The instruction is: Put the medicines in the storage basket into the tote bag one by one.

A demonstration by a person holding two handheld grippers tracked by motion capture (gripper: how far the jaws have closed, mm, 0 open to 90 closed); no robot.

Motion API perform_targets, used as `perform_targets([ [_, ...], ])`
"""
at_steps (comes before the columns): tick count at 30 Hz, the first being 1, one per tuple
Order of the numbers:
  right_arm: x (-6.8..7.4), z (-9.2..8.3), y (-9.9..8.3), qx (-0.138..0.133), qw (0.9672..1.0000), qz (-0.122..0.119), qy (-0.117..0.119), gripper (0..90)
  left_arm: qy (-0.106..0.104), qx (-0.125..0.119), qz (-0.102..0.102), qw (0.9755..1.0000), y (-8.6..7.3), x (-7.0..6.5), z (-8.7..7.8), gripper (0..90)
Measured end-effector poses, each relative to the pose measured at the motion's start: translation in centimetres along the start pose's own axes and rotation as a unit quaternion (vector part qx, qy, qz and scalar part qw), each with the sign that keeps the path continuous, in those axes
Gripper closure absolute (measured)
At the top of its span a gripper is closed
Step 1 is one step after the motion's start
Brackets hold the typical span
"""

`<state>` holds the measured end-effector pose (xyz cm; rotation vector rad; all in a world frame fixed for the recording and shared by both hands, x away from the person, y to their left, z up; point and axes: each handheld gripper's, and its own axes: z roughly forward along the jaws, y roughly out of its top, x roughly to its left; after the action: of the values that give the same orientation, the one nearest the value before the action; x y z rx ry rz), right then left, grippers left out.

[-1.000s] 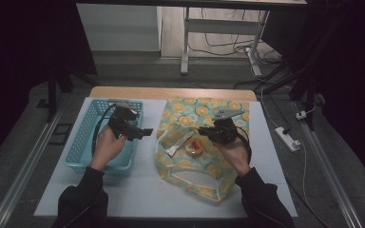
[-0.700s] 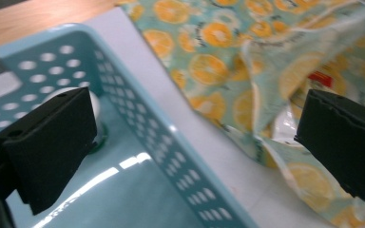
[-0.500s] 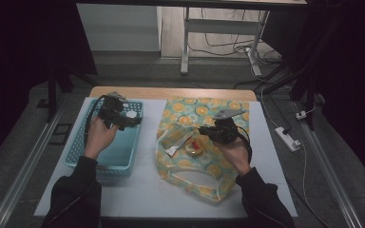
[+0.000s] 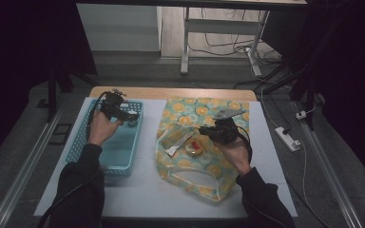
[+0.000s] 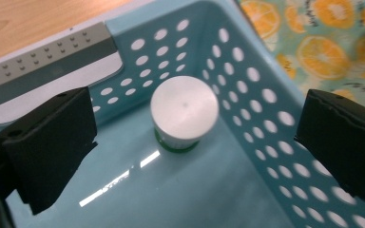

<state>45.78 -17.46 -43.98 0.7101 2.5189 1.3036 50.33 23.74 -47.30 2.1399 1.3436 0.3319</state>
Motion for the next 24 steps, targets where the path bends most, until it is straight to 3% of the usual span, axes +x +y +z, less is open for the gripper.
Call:
perform_targets([
  [5,-0.1,0.0,0.0,0.001,1.0,0.0,0.001,90.0,0.009,0.017,-0.002,0.9998,0.2,0.3,1.1,0.0],
  [9,0.0,-0.1,0.0,0.002,1.0,-0.001,0.0,89.9,0.002,0.024,-0.013,0.9996,0.2,0.8,1.7,1.9],
  [13,-0.1,0.0,0.0,0.002,1.0,-0.001,0.0,89.9,0.016,0.046,-0.004,0.9988,0.3,0.8,2.7,6.7],
  [18,0.0,0.0,0.0,0.003,1.0,-0.001,0.001,89.9,0.018,0.06,0.009,0.998,0.4,0.3,3.5,25.5],
  [23,0.0,0.0,-0.1,0.003,1.0,-0.001,0.001,90.0,0.016,0.06,-0.002,0.998,0.3,0.3,3.2,49.6],
  [24,0.0,0.0,-0.1,0.004,1.0,-0.002,0.001,89.9,0.016,0.062,-0.004,0.9979,0.3,0.3,3.2,49.6],
])
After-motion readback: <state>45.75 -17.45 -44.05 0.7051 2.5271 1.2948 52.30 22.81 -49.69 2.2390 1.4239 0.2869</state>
